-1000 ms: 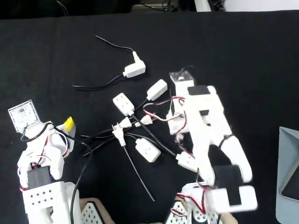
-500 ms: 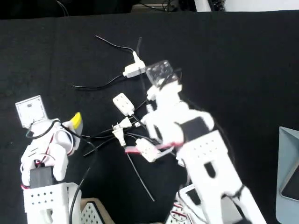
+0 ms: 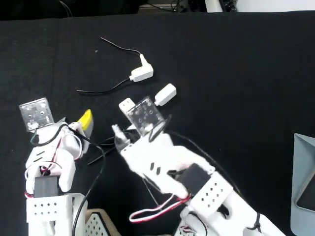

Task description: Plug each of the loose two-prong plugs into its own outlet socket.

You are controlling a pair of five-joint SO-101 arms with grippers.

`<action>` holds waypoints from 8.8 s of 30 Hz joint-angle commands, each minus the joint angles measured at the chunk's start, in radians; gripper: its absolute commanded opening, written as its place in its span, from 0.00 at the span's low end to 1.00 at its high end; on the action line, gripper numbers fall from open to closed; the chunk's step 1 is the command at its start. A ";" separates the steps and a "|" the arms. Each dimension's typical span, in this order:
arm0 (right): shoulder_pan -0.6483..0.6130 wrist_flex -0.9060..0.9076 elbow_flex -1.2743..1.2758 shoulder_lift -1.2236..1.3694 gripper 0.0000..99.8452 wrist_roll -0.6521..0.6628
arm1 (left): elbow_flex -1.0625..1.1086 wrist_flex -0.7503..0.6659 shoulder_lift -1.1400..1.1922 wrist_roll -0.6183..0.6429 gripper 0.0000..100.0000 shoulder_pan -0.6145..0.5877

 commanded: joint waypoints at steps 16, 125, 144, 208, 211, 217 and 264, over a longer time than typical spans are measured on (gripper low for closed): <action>-0.031 -0.063 0.041 -0.036 0.01 -0.018 | -0.134 0.032 -0.011 -0.150 0.25 0.295; 0.578 -0.265 0.142 -0.033 0.01 -0.106 | -1.975 0.760 2.099 -0.603 0.18 0.200; 0.578 -0.265 0.142 -0.033 0.01 -0.106 | -2.106 0.922 2.099 -0.671 0.21 0.074; 0.578 -0.265 0.151 -0.033 0.01 -0.106 | -1.598 0.512 2.042 -0.660 0.16 0.165; 0.578 -0.265 0.151 -0.033 0.01 -0.106 | -1.627 0.514 2.035 -0.661 0.16 0.119; 0.578 -0.265 0.151 -0.033 0.01 -0.106 | -1.753 0.600 2.033 -0.667 0.19 0.035; 0.577 -0.267 0.151 -0.033 0.01 -0.104 | -2.172 0.918 2.183 -0.624 0.24 -0.004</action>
